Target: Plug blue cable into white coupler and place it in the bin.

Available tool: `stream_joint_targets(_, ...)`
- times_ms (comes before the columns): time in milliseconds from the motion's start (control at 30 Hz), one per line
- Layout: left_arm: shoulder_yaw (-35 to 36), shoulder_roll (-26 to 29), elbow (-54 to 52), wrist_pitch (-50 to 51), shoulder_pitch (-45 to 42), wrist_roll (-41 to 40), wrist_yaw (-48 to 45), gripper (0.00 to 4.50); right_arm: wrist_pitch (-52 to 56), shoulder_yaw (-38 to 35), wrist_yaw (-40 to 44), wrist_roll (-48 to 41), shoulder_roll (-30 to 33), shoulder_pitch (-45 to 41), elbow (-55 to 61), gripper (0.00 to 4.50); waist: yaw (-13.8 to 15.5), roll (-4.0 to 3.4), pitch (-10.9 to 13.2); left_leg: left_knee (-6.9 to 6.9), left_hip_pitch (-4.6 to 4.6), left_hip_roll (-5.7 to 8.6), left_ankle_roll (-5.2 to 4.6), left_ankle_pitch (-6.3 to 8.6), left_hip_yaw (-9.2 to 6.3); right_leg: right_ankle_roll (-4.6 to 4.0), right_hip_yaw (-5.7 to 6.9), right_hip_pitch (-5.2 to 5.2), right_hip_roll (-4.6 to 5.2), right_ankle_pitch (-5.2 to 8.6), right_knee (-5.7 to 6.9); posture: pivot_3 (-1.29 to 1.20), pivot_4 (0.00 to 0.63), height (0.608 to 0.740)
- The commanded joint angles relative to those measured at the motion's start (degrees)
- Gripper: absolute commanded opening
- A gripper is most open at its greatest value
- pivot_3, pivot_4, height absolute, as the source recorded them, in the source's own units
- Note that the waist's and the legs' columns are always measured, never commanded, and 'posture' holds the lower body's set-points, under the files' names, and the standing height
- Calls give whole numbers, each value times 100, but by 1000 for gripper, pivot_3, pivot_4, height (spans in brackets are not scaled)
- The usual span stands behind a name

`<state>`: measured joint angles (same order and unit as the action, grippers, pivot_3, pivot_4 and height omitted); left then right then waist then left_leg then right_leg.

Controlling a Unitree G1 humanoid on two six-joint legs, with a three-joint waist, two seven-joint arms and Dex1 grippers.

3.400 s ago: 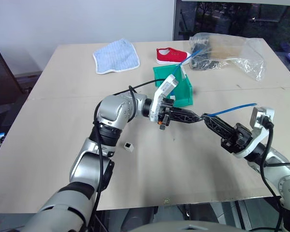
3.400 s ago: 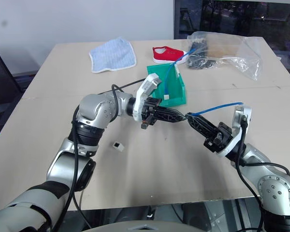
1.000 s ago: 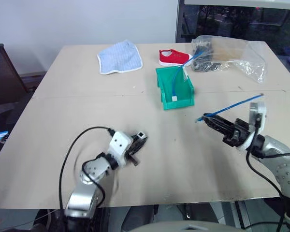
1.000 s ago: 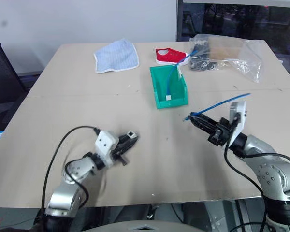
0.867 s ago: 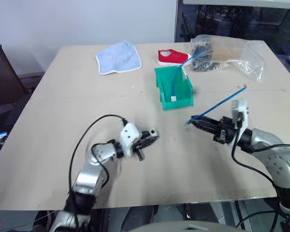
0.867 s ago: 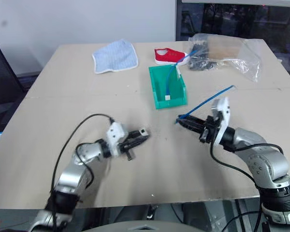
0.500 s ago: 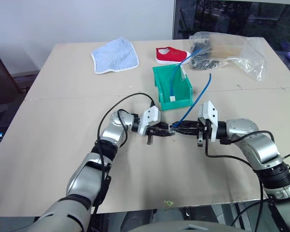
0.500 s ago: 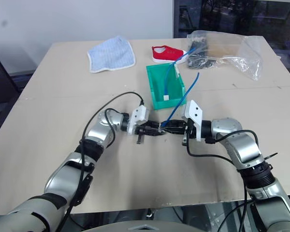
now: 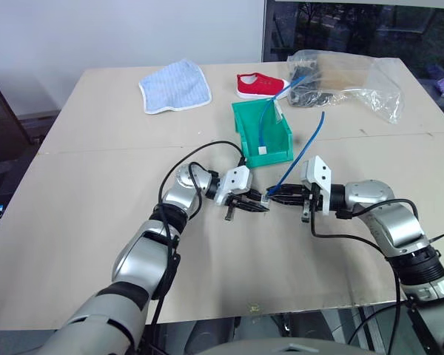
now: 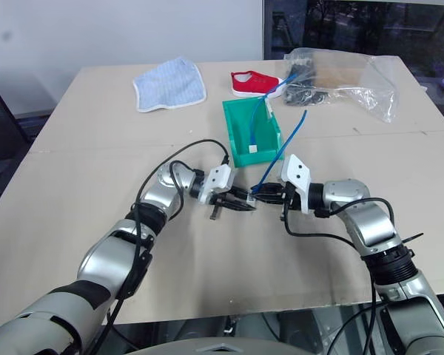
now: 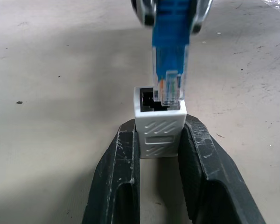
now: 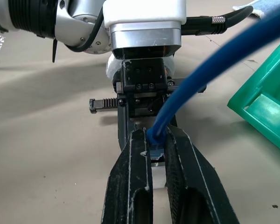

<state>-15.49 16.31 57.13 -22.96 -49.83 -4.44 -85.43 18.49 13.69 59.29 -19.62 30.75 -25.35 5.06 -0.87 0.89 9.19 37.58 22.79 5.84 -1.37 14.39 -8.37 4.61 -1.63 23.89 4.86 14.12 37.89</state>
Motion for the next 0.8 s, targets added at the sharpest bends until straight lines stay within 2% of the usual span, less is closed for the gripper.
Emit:
stream_joint_targets(33, 33, -6, 95, -87, -56, 121, -71, 523, -153, 13, 99, 181, 52, -145, -71, 0, 0, 0, 0, 0, 0, 0, 0, 0, 0, 0, 0, 0, 0, 0, 0, 0, 150, 740)
stream_joint_targets(367, 99, -57, 125, -114, -76, 204, -61, 523, -462, 439, 333, 857, 119, -395, -267, 0, -7, 1, -1, 10, 0, 0, 0, 0, -1, 0, 0, -2, -3, 0, 5, 0, 150, 740)
stream_joint_targets(500, 126, -86, 121, -109, -76, 221, -56, 523, -114, 716, 412, 1011, 153, -349, -132, 0, -6, 2, -5, 21, 0, 0, 0, 0, -2, 0, 0, -5, -5, 0, 6, 0, 150, 740)
stream_joint_targets(700, 178, -131, 132, -99, -109, 249, -37, 523, 719, 1607, 572, 1760, 570, 11, -294, 0, 1, 9, -88, 23, -14, -1, 0, 1, -5, 1, 3, -21, -7, 0, 3, 0, 150, 740)
stream_joint_targets(800, 215, -150, 143, -116, -102, 280, -4, 523, 304, 1495, 309, 1862, 368, -16, -634, 0, 4, 23, -135, 22, -31, -1, -2, 2, -6, 1, 4, -34, -8, 1, 0, 0, 150, 740)
